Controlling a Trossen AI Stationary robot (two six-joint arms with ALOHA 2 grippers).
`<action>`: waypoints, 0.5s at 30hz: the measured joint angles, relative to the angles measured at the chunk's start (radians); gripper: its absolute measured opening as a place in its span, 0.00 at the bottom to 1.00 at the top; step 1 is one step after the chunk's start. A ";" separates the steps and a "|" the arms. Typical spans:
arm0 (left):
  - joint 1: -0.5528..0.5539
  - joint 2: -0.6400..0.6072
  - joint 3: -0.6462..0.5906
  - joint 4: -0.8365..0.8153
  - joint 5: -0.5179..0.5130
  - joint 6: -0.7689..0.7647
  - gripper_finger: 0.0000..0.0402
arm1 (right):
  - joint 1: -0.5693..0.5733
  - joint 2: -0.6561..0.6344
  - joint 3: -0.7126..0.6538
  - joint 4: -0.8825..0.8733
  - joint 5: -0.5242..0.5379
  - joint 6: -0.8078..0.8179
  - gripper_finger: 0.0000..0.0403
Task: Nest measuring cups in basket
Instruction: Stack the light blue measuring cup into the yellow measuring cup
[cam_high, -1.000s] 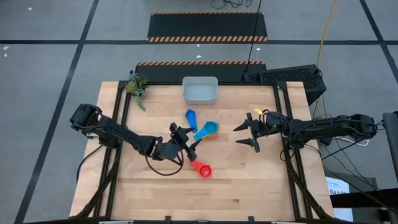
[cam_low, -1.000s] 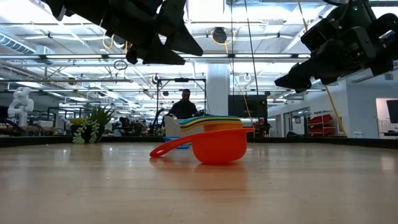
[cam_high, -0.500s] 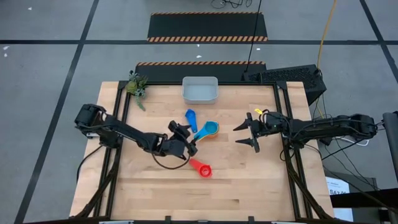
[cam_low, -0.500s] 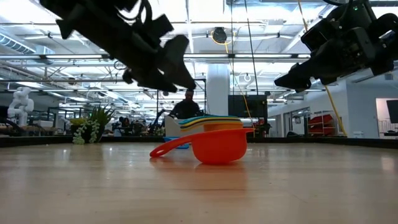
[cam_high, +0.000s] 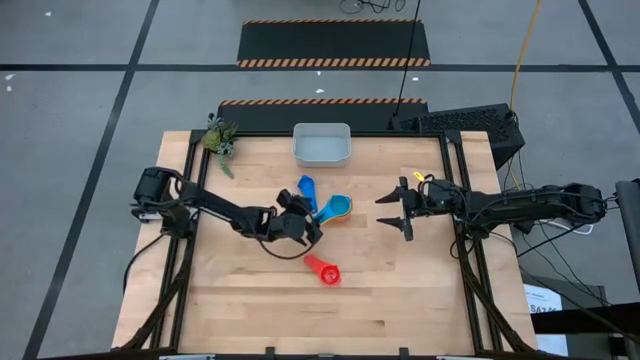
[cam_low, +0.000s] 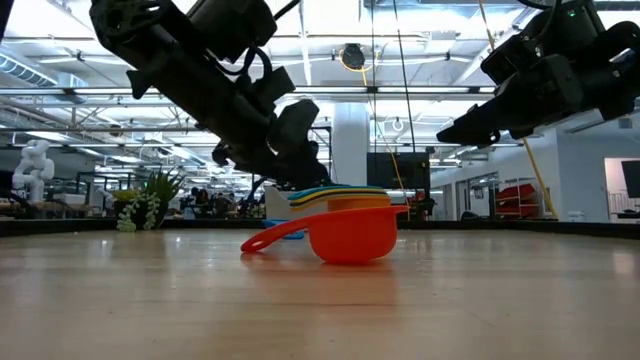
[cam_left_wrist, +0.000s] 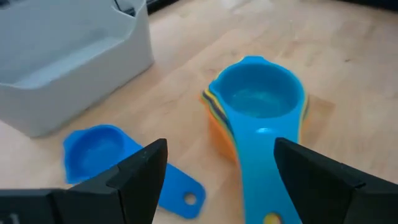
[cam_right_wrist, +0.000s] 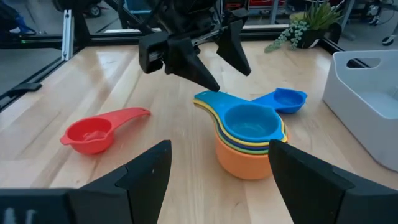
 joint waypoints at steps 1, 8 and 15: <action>-0.001 0.000 0.000 0.005 0.014 -0.023 0.73 | 0.000 0.000 0.000 0.000 0.000 0.000 0.65; -0.051 0.000 0.000 0.032 0.004 -0.055 0.73 | 0.000 0.000 0.000 -0.001 -0.001 -0.001 0.65; -0.075 0.000 0.000 0.082 -0.028 -0.077 0.73 | 0.000 0.000 0.000 -0.001 -0.001 0.030 0.65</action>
